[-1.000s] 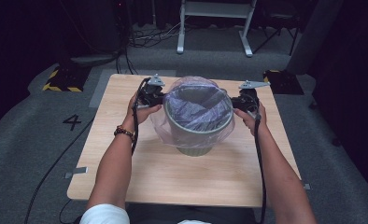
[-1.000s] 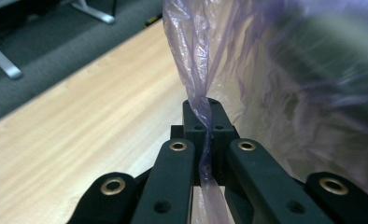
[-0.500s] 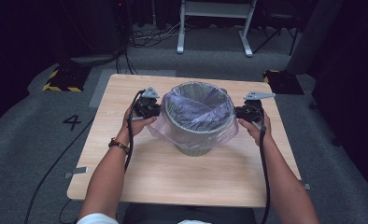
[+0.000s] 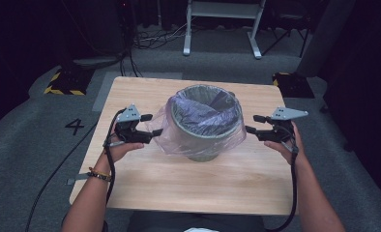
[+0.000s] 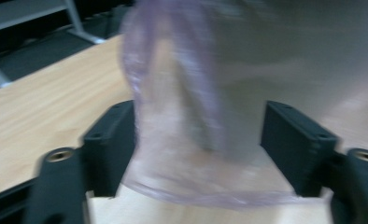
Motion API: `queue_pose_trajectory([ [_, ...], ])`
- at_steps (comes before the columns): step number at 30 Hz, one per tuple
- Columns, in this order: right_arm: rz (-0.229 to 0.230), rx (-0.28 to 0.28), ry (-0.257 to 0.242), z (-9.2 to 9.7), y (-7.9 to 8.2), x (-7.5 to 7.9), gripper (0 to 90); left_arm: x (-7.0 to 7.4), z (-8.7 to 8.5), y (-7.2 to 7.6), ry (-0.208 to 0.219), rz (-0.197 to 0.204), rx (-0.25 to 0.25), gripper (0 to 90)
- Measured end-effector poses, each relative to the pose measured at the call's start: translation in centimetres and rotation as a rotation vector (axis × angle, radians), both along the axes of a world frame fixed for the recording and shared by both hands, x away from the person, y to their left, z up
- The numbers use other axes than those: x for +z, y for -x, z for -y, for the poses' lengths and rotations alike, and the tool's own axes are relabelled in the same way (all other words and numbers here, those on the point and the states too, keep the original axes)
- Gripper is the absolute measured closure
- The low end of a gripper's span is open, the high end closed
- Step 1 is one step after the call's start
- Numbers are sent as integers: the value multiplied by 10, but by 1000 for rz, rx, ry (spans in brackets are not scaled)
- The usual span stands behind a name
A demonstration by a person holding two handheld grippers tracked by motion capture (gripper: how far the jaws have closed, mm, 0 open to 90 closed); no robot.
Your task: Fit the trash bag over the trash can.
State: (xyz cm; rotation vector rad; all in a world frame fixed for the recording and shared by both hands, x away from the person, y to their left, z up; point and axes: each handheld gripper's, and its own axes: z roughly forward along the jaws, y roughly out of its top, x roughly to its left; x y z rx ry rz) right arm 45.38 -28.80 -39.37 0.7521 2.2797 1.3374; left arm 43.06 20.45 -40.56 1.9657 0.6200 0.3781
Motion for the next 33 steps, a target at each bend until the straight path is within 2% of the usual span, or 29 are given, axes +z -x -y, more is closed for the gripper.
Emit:
queue_pose_trajectory([
  [3,39,85,0,-1,19,3,317,-6,12,16,-33,7,-52,200],
  [6,92,141,36,-11,36,5,240,-17,29,24,-85,-21,-94,159],
  [10,145,154,95,-29,51,4,230,-27,48,26,-161,-12,-99,158],
  [13,183,117,115,-40,54,3,293,-31,57,22,-180,-13,-95,175],
  [14,183,117,115,-40,54,3,293,-31,57,22,-180,-13,-95,228],
  [15,192,120,111,-42,54,2,385,-33,62,20,-223,9,-73,228],
  [16,219,115,123,-45,56,0,549,-34,65,19,-241,16,-58,369],
  [17,217,107,137,-47,55,-2,677,-36,68,17,-281,27,-59,534],
  [18,224,113,132,-48,56,-4,746,-37,70,17,-298,34,-50,673],
  [20,220,124,119,-48,56,-5,831,-39,72,15,-310,32,-57,754],
  [22,216,133,108,-47,57,-7,892,-40,72,13,-307,37,-55,894],
  [24,197,144,99,-46,57,-9,900,-42,71,11,-287,10,-76,900],
  [29,149,158,114,-45,56,-18,900,-49,74,11,-323,4,-90,900],
  [33,97,170,130,-44,53,-32,900,-58,76,10,-358,-21,-100,900],
])
